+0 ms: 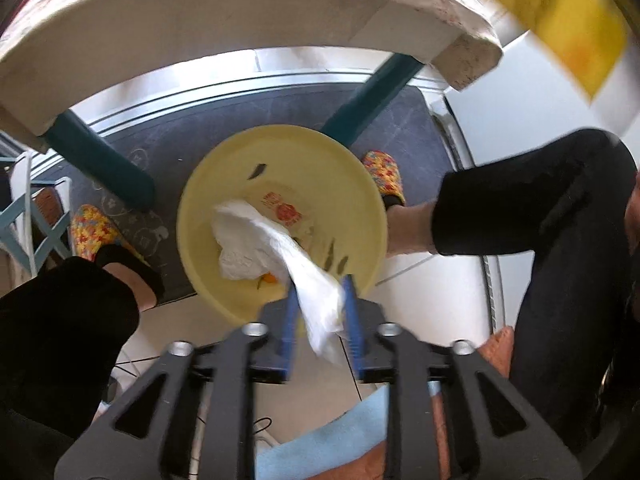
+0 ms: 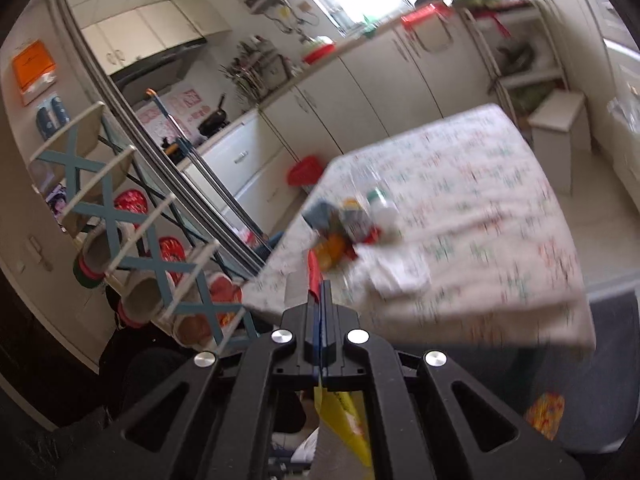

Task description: Collect trash

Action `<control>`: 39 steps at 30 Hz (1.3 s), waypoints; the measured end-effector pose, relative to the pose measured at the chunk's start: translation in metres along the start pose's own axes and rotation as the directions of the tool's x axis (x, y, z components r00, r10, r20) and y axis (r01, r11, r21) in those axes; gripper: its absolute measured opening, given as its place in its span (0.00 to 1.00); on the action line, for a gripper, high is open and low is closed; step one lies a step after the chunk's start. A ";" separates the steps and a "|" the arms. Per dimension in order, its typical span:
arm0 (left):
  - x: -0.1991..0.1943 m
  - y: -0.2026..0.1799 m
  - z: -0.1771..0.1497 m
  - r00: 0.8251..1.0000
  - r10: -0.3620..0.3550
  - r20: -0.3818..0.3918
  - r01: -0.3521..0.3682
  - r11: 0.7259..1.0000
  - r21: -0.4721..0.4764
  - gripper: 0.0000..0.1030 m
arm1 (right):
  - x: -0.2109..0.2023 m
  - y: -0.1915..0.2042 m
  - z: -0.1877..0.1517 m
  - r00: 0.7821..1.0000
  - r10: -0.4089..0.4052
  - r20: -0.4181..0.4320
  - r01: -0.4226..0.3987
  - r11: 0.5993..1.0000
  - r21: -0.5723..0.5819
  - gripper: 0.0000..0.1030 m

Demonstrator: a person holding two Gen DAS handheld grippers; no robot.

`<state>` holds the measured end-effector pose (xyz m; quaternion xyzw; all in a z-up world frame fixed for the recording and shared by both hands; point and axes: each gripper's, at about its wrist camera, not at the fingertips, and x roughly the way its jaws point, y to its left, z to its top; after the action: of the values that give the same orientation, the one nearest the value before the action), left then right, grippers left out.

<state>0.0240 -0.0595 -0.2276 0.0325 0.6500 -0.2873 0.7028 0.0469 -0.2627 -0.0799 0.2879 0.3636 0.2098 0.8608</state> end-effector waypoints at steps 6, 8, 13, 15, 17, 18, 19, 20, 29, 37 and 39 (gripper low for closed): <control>-0.014 0.007 0.000 0.996 0.059 0.071 -0.056 0.998 -0.036 0.55 | 0.017 -0.003 -0.032 0.995 -0.026 -0.093 0.029 0.999 0.037 0.01; -0.020 0.009 0.000 0.992 0.081 0.101 -0.075 0.996 -0.054 0.60 | 0.024 -0.004 -0.042 0.992 -0.028 -0.126 0.034 0.998 0.048 0.01; -0.038 0.018 0.001 0.975 0.121 0.186 -0.103 0.989 -0.107 0.71 | 0.043 -0.009 -0.066 0.975 -0.039 -0.218 0.057 0.995 0.077 0.01; -0.047 0.020 0.001 0.961 0.151 0.232 -0.124 0.984 -0.127 0.77 | 0.051 -0.011 -0.074 0.965 -0.047 -0.256 0.070 0.994 0.080 0.01; -0.054 0.020 0.001 0.947 0.179 0.266 -0.146 0.979 -0.140 0.79 | 0.059 -0.010 -0.080 0.955 -0.062 -0.290 0.086 0.994 0.070 0.01; -0.058 0.020 0.002 0.938 0.197 0.284 -0.161 0.976 -0.144 0.80 | 0.063 -0.010 -0.083 0.951 -0.065 -0.304 0.090 0.994 0.069 0.01; -0.062 0.019 0.002 0.930 0.213 0.301 -0.175 0.974 -0.147 0.80 | 0.068 -0.010 -0.087 0.941 -0.071 -0.330 0.097 0.993 0.063 0.01; -0.065 0.018 0.002 0.923 0.222 0.314 -0.183 0.972 -0.148 0.82 | 0.071 -0.009 -0.090 0.936 -0.078 -0.344 0.103 0.993 0.056 0.01; -0.092 0.030 0.002 0.868 0.271 0.415 -0.183 0.953 -0.240 0.88 | 0.097 -0.015 -0.110 0.871 -0.152 -0.468 0.176 0.984 0.007 0.25; -0.102 0.048 -0.003 0.852 0.271 0.447 -0.126 0.936 -0.328 0.89 | 0.098 -0.010 -0.110 0.871 -0.190 -0.453 0.189 0.981 -0.046 0.61; -0.102 0.049 -0.003 0.852 0.272 0.448 -0.121 0.934 -0.337 0.89 | 0.103 -0.007 -0.110 0.870 -0.194 -0.454 0.192 0.980 -0.050 0.61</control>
<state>0.0443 0.0197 -0.1489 -0.0796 0.4804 -0.1112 0.8663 0.0322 -0.1712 -0.1991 0.1916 0.5820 0.1851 0.7683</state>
